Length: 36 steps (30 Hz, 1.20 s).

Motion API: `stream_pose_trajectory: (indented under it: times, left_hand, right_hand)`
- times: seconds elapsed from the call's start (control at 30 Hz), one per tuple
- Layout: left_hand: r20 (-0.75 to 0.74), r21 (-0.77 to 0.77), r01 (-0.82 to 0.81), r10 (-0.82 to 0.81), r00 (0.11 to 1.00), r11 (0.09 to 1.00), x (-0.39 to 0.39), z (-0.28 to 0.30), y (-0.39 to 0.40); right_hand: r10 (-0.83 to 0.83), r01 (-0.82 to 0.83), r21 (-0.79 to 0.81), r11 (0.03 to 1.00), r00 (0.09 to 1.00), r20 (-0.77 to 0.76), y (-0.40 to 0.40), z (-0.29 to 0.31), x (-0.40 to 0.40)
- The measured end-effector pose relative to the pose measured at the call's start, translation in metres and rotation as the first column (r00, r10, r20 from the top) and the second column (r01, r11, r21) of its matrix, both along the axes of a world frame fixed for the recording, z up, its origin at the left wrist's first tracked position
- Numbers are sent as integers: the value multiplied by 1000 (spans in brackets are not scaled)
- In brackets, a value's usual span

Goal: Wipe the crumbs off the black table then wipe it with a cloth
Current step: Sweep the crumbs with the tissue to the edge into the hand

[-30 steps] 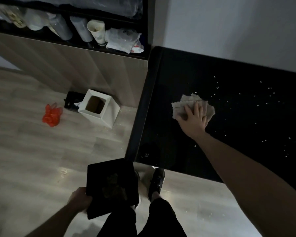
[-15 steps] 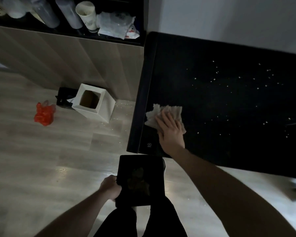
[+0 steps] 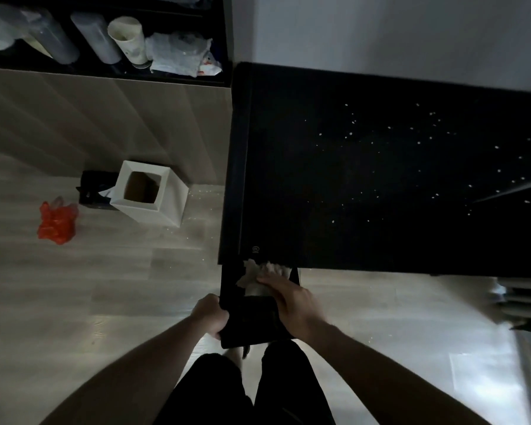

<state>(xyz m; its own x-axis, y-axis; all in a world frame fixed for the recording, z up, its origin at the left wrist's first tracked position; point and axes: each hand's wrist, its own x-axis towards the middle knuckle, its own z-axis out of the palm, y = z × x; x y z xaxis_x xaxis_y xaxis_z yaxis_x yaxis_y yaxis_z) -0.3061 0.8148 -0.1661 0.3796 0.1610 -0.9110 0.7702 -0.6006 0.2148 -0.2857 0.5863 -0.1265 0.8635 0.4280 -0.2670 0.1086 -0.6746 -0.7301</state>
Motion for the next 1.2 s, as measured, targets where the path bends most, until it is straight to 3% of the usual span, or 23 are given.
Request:
stream_pose_trajectory:
  times: [0.1,0.27,0.47,0.57,0.67,0.8,1.0,1.2]
  left_hand:
    - [-1,6,47,-47,999,999,-1,-1,-3]
    - [-17,28,97,-96,995,995,-3,-9,-7]
    - [-41,17,61,-61,997,998,3,1,-28]
    - [-23,24,20,-19,1000,1000,2,3,-44]
    - [-17,33,-32,32,999,999,-1,-1,-57]
    - [-31,27,-144,144,989,989,-6,-7,-80]
    - [-30,32,-225,226,974,974,-11,-8,-106]
    - [16,75,-151,151,988,986,-16,-15,-123]
  right_hand:
    - [-207,218,141,966,975,-85,-19,11,-9]
    - [-556,542,218,812,831,7,-71,46,28]
    - [-613,615,56,787,766,196,-154,58,127]
    - [-540,562,-92,822,821,186,-185,41,175]
    - [-348,359,-326,874,933,94,-200,12,208]
    - [-233,182,-552,814,972,-23,-190,-19,214]
    - [58,26,-405,914,980,193,-159,-40,164]
    - [226,-213,-87,973,957,181,-143,-37,83]
